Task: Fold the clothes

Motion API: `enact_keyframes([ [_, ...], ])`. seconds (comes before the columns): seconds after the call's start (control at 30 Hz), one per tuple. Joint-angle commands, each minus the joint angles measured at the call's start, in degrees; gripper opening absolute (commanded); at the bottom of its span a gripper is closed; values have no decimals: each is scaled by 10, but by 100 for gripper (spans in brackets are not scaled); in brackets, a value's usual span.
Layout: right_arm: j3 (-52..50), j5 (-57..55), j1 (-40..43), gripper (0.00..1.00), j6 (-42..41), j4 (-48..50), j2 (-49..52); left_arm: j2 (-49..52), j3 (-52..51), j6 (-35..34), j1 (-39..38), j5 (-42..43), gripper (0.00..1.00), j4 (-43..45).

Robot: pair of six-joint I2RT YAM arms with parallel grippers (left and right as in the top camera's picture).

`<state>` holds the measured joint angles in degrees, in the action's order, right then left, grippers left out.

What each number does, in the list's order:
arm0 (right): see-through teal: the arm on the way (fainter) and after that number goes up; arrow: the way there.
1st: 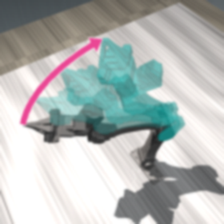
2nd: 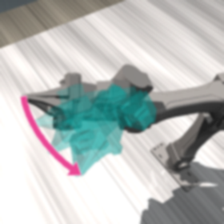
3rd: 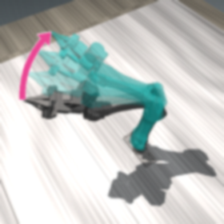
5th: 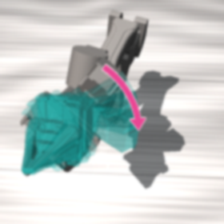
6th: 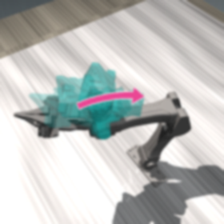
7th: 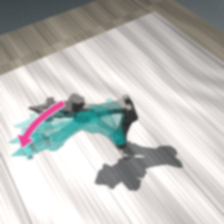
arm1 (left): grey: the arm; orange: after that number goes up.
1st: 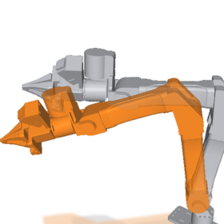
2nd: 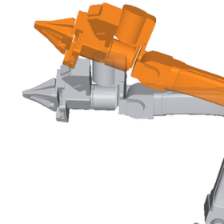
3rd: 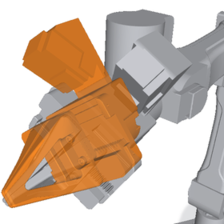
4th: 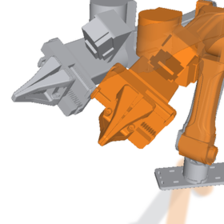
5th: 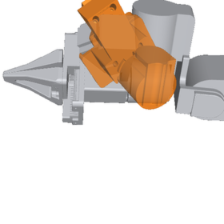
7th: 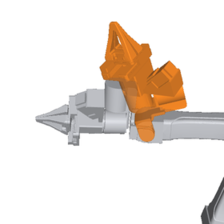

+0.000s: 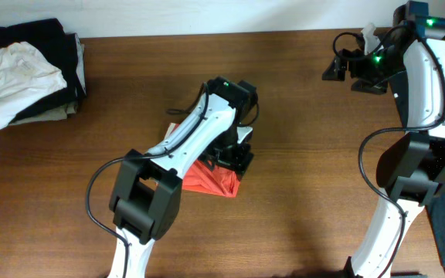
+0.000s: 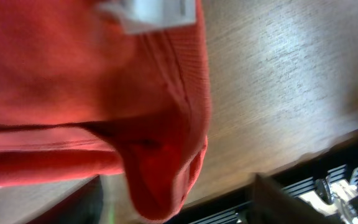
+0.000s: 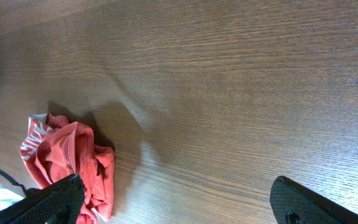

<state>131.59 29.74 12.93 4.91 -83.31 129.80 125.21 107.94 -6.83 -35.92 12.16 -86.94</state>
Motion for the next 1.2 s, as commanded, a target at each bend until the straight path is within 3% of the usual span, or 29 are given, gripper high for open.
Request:
enact_keyframes([
  [0.0, 9, -5, -1, 99, 2, 1, -7, -2, -13, 0, -17, 20, 43, 22],
  [0.07, 9, -5, -1, 99, 2, 1, -7, -2, -22, 0, -28, 20, 28, 30],
  [0.1, 9, -5, -1, 99, 2, 1, -7, -2, -22, 0, -30, 21, 7, 33],
  [0.13, 9, -5, -1, 99, 2, 1, -7, -2, -22, 0, -33, 42, 1, 40],
  [0.23, 9, -5, -1, 99, 2, 1, -7, -2, -22, 1, -57, 89, 1, 40],
  [0.43, 9, -5, -1, 99, 2, 1, -7, -26, 17, 0, -79, 36, 4, 56],
  [0.47, 9, -5, -1, 99, 2, 1, -7, -51, 47, 0, -73, -17, 25, 41],
  [0.5, 9, -5, -1, 99, 2, 1, -7, -71, 59, -9, -64, -66, 56, 30],
  [0.53, 9, -5, -1, 99, 2, 1, -7, -86, 59, -37, -46, -132, 74, 24],
  [0.57, 9, -5, -1, 99, 2, 1, -7, -89, 59, -52, -1, -164, 99, 27],
  [0.67, 9, -5, -1, 99, 2, 1, -7, -80, 54, -58, 76, -156, 99, 63],
  [0.77, 9, -5, -1, 99, 2, 1, -7, -43, 54, -70, 139, -135, 89, 101],
  [0.9, 9, -5, -1, 99, 2, 1, -7, 24, 54, -56, 133, -119, 82, 103],
  [0.97, 9, -5, -1, 99, 2, 1, -7, 45, 54, -60, 133, -118, 64, 102],
  [1.07, 9, -5, -1, 98, 2, 1, -7, 56, 54, -60, 133, -104, 52, 100],
  [1.17, 9, -5, -1, 98, 2, 1, -7, 63, 54, -60, 133, -104, 52, 89],
])
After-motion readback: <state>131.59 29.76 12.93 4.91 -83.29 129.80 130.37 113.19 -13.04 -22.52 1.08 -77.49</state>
